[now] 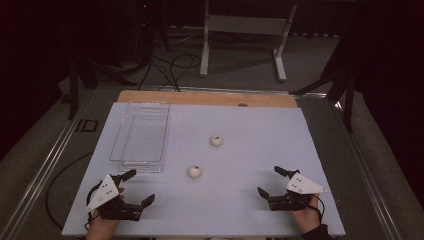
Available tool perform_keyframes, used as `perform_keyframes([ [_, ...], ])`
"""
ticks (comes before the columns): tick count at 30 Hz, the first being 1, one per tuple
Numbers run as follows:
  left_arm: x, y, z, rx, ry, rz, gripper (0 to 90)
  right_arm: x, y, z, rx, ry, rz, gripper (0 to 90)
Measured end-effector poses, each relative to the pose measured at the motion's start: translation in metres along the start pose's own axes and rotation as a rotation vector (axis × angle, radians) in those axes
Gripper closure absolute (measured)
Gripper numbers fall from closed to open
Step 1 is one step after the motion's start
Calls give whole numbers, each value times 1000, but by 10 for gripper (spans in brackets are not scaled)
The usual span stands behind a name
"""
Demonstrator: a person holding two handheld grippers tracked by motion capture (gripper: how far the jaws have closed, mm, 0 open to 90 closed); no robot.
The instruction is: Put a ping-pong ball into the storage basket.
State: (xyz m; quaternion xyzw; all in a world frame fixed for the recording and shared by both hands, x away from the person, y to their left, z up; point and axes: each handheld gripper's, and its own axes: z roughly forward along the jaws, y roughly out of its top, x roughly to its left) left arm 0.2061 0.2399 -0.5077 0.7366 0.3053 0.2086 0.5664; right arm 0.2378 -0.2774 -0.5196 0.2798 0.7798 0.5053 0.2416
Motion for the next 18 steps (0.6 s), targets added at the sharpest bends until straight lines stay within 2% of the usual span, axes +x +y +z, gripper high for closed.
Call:
perform_keyframes([
  [2, 0, 0, 1, 1, -11, 0, 6, 1, 1, -1, -1, -4, -14, 84],
  [4, -2, 0, 2, 11, -5, 7, 6, 2, 2, -1, -9, 10, -14, 84],
  [7, -3, 1, 3, 13, -10, 12, 6, 2, 1, 1, 10, 9, -24, 84],
  [18, -4, 2, 5, 41, -6, -7, 5, 3, 1, 2, 22, 6, -22, 84],
])
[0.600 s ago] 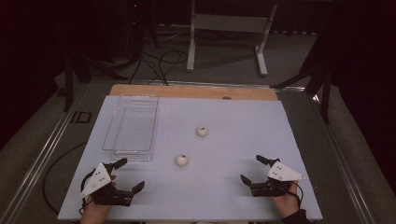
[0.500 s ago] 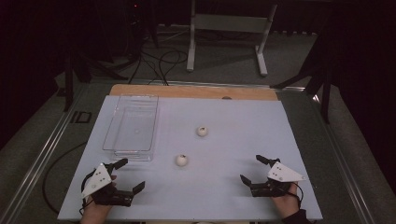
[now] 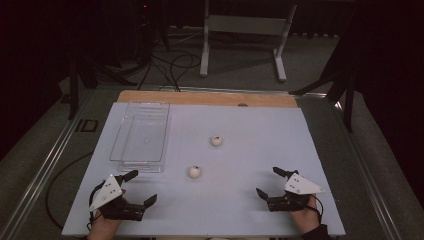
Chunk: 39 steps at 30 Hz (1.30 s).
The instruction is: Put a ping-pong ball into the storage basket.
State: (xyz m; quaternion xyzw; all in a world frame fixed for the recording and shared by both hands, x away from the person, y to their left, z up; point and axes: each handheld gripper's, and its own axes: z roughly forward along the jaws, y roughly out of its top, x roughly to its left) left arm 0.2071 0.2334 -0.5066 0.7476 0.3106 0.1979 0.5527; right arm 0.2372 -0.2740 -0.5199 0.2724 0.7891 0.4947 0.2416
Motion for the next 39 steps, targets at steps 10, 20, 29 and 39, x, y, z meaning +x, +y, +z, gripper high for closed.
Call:
perform_keyframes([
  [10, -1, 3, 4, 11, -34, -30, 5, 2, 1, -2, -3, -20, -17, 84],
  [20, -11, 9, 2, 62, -27, 14, 5, 2, 2, -2, -1, -19, -15, 84],
  [29, -12, 18, 2, 66, -22, -19, 6, 3, 2, -1, 1, -21, -16, 84],
  [39, -15, 35, 2, 80, -24, 23, 6, 2, 3, -2, 3, -30, -20, 84],
])
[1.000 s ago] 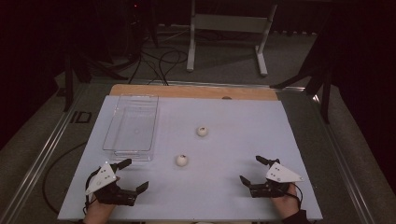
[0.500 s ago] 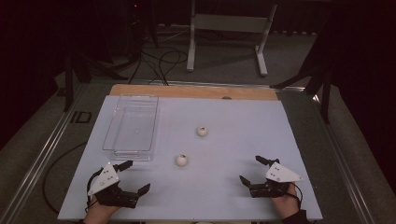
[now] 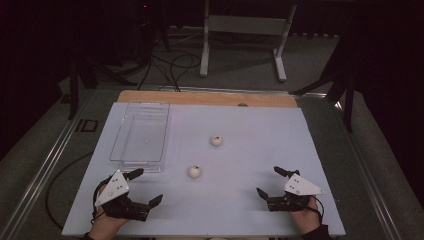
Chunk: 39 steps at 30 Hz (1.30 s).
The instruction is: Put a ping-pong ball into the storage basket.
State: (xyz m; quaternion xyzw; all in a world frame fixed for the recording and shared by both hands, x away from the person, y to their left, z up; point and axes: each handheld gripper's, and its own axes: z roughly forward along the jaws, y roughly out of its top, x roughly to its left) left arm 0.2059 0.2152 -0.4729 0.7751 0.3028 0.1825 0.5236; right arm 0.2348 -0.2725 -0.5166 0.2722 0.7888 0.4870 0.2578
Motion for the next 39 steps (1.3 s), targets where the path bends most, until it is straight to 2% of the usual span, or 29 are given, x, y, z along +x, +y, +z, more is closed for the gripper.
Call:
perform_keyframes([
  [4, 2, 7, 2, 6, -9, -5, 6, 0, 0, 0, 1, 2, 1, 84],
  [11, 1, 18, 7, 36, -13, 23, 6, -1, 0, 1, 8, 16, 3, 91],
  [18, 3, 30, 6, 41, -25, 32, 7, 0, 2, -4, -22, -11, 1, 97],
  [28, 4, 56, 9, 63, -38, 72, 6, -1, 3, -4, -30, 6, 13, 93],
  [32, 5, 61, 10, 71, -44, 75, 7, 0, 5, -5, -26, 4, 4, 92],
  [33, 5, 67, 12, 83, -43, 85, 7, 1, 5, -5, -27, 0, -2, 86],
  [39, 6, 80, 17, 106, -56, 98, 7, 1, 5, -5, -32, -3, -2, 85],
])
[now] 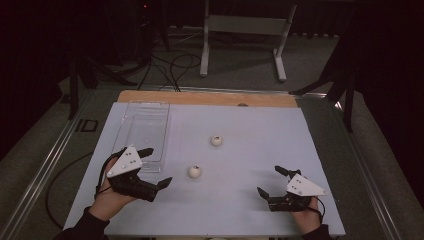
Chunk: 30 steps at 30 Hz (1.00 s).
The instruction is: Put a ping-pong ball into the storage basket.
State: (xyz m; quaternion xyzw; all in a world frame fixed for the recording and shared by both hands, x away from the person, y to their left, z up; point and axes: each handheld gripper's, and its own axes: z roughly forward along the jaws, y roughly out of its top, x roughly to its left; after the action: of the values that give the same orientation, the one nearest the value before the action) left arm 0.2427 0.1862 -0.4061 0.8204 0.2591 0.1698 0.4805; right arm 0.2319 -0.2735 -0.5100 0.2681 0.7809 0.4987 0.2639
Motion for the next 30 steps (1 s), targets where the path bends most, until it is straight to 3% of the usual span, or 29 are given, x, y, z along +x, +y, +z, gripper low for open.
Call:
perform_keyframes([
  [16, -1, 26, 18, 34, -19, 16, 7, -1, 0, -2, -18, -15, 8, 86],
  [30, 0, 41, 44, 43, -49, -32, 10, -1, 0, -2, -17, -18, 0, 86],
])
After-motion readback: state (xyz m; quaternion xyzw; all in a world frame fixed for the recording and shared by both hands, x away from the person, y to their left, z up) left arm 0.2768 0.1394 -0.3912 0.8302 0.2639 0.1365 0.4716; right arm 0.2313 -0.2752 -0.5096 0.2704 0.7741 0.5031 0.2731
